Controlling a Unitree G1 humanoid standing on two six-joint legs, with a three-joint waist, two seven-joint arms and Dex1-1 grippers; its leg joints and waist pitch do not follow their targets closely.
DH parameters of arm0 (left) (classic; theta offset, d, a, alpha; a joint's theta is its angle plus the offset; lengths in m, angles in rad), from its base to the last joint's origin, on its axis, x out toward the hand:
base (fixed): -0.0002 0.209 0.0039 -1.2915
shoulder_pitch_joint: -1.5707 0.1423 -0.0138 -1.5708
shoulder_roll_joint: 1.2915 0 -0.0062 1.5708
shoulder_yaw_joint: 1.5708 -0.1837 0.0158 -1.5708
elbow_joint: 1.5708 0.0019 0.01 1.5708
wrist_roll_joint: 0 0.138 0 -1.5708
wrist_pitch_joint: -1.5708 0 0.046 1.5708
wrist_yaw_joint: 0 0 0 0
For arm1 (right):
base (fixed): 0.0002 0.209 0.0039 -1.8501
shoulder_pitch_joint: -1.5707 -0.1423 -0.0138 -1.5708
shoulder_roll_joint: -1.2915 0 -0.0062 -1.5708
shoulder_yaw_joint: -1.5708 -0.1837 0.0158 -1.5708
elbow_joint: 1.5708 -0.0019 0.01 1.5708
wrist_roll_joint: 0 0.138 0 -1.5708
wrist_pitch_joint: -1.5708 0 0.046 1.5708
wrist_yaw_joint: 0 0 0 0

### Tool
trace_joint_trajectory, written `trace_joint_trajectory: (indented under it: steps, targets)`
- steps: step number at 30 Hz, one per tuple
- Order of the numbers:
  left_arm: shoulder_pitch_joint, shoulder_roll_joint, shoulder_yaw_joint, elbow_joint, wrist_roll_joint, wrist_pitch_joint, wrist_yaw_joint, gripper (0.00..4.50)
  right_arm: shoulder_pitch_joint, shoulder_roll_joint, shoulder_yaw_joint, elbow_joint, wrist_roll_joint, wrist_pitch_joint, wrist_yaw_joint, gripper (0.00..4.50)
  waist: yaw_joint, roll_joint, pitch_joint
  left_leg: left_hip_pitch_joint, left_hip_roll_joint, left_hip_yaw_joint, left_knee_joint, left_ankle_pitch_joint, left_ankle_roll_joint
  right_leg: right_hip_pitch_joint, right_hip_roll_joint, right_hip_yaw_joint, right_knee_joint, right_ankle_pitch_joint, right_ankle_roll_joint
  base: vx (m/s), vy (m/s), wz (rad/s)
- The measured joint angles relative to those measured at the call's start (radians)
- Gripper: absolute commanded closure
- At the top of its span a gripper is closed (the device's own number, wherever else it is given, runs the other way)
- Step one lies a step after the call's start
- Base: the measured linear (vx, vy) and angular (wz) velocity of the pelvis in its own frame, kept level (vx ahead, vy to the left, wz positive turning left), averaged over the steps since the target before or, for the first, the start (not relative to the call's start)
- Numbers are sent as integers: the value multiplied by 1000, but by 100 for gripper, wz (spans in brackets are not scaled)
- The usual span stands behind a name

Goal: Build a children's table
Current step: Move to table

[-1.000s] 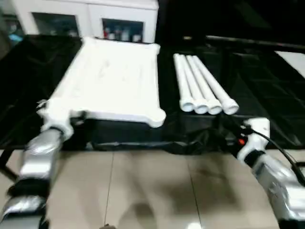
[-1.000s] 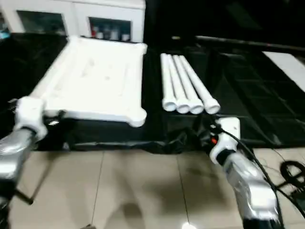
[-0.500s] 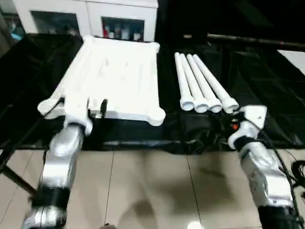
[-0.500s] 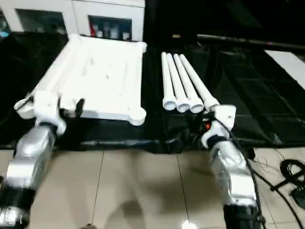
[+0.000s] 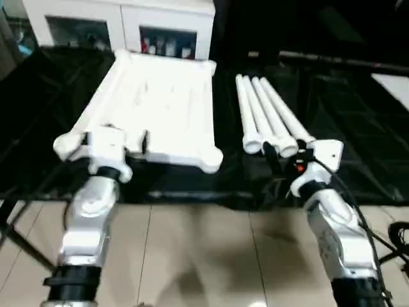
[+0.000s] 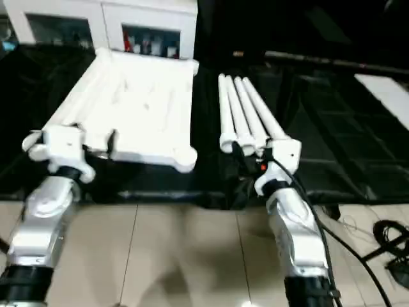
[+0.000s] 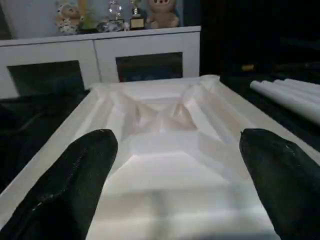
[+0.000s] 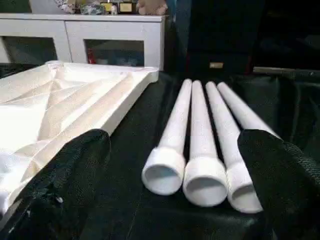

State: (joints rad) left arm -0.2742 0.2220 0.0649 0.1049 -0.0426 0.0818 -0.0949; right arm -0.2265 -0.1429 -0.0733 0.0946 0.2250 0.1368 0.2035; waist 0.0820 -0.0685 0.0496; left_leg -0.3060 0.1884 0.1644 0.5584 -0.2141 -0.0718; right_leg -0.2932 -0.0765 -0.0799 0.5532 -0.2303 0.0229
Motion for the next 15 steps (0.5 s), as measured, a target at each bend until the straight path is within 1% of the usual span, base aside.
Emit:
trace_joint_trajectory:
  steps: [1,2,3,4,5,6,7,8,9,10,11,12,13,14,15]
  targets:
    - [-12,-3,-10,-2,0,8,-1,0,-1,-10,-7,6,0,-3,-1,4,-2,3,-2,-12,0,-16,5,-5,10,13,-1,-27,-21,-1,1,103,31,37]
    - [-14,-2,-12,-3,0,11,-1,0,-2,-14,-9,10,0,-6,-1,4,-2,6,-4,-24,2,-27,11,-4,24,25,-4,-48,-34,-2,3,153,23,60]
    - [-14,-2,-12,-3,0,15,-1,0,-3,-16,-9,12,-1,-10,0,4,0,9,-4,-32,2,-34,16,-10,34,36,-7,-67,-47,-4,7,153,23,60]
    - [-14,1,-8,0,0,23,-1,0,-11,-17,-9,22,-1,-12,1,4,2,13,-3,-41,-4,-46,22,-17,45,53,-13,-92,-61,-10,11,173,27,69]
    - [-14,2,-3,0,0,25,-3,0,-17,-16,-4,28,-4,-12,3,4,2,14,-3,-43,-15,-58,24,-22,52,61,-16,-100,-65,-18,12,246,12,73]
    - [-13,5,3,1,0,28,-3,0,-26,-14,4,30,-4,-13,5,4,-3,13,-2,-39,-27,-80,25,-28,59,53,-14,-97,-39,-36,0,246,12,73]
    - [-10,13,19,13,0,31,-3,0,-50,2,19,36,-5,-13,13,4,-13,13,-2,-33,-58,-125,32,-41,66,20,-13,-79,72,-72,-16,297,-71,61]
    - [-10,21,28,24,0,36,-3,0,-54,11,31,35,-6,-16,17,4,-19,12,-2,-21,-79,-156,35,-53,79,-10,2,-53,153,-93,-10,212,-151,41]
    - [-10,24,35,24,0,38,-2,0,-54,12,36,35,-6,-17,19,4,-20,8,-3,-6,-97,-176,34,-65,98,-46,22,-27,199,-105,2,212,-151,41]
    - [-11,23,37,22,0,38,-1,0,-54,9,35,35,-5,-17,19,4,-32,-1,-7,9,-120,-187,32,-75,105,-92,33,3,202,-107,6,26,-181,38]
    - [-13,20,34,18,0,39,-2,0,-51,6,30,34,-5,-17,19,4,-41,-22,-10,18,-145,-185,33,-84,99,-110,29,45,146,-96,-2,-88,-128,51]
    - [-16,14,32,12,-2,39,-3,0,-49,-2,24,35,-5,-16,19,4,-47,-39,-7,31,-168,-175,42,-95,81,-108,15,77,126,-21,-31,-88,-128,51]
    - [-7,-9,10,13,-2,44,-8,0,-31,-19,13,45,-6,-9,18,4,-37,-38,4,40,-148,-129,92,-118,112,-73,35,97,134,-55,-36,65,-80,53]
    - [-8,-19,-12,12,-3,46,-13,0,-23,-26,5,49,-8,-7,18,4,-28,-31,8,33,-146,-112,143,-126,133,-46,42,105,121,-61,-41,193,-77,21]
    - [-6,-20,-18,9,-4,46,-20,0,-19,-29,3,47,-13,-6,19,4,-21,-35,10,18,-149,-101,184,-124,130,-25,53,117,102,-61,-43,193,-77,21]
